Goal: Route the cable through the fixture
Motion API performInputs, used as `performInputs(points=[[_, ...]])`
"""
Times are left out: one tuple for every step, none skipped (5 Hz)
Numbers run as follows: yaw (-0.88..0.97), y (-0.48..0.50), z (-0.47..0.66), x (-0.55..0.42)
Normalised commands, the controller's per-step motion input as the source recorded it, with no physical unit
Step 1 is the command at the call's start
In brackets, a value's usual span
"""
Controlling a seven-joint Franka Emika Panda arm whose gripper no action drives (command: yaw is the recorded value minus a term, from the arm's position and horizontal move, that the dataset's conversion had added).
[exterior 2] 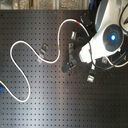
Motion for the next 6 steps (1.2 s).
performInputs(points=[[-0.17,-0.286,-0.21,0.155],[-0.18,-0.297,-0.37,0.152],[-0.16,-0.309,-0.48,0.093],[-0.18,-0.270,-0.50,0.055],[-0.37,-0.218,-0.33,-0.006],[-0.54,-0.109,-0.08,-0.122]])
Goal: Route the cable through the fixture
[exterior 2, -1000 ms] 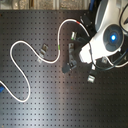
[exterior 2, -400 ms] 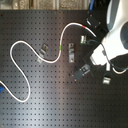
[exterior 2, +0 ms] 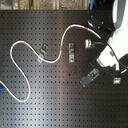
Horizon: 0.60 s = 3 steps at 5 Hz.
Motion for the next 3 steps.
performInputs(points=[[-0.50,0.029,0.08,-0.118],[-0.37,0.139,0.15,-0.185],[-0.35,0.152,0.25,-0.237]])
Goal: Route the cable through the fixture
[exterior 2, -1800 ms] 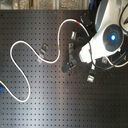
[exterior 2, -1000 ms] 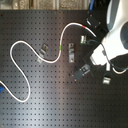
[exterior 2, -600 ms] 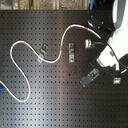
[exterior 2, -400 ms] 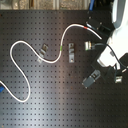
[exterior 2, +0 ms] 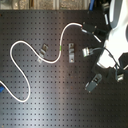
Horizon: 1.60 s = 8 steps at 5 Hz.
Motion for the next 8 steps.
performInputs(points=[[-0.25,0.207,0.24,-0.140],[-0.13,0.211,0.33,0.040],[-0.06,0.180,0.42,0.069],[0.00,0.280,0.34,0.187],[0.00,0.306,0.14,0.112],[0.00,0.168,0.19,0.023],[0.01,0.001,0.34,-0.061],[0.12,-0.119,0.14,-0.239]])
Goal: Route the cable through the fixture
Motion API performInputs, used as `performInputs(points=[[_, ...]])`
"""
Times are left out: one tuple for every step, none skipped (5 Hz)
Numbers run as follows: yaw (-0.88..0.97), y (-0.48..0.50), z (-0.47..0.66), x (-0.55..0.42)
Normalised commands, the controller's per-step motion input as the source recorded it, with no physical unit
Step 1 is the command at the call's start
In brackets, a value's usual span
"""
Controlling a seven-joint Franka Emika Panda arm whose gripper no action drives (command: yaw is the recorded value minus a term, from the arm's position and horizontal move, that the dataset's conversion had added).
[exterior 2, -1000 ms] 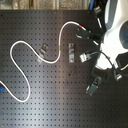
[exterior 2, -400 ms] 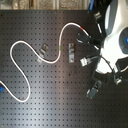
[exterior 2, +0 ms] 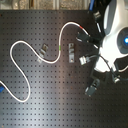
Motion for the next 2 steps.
performInputs(points=[[0.25,-0.162,-0.15,-0.410],[0.14,0.020,-0.14,-0.051]])
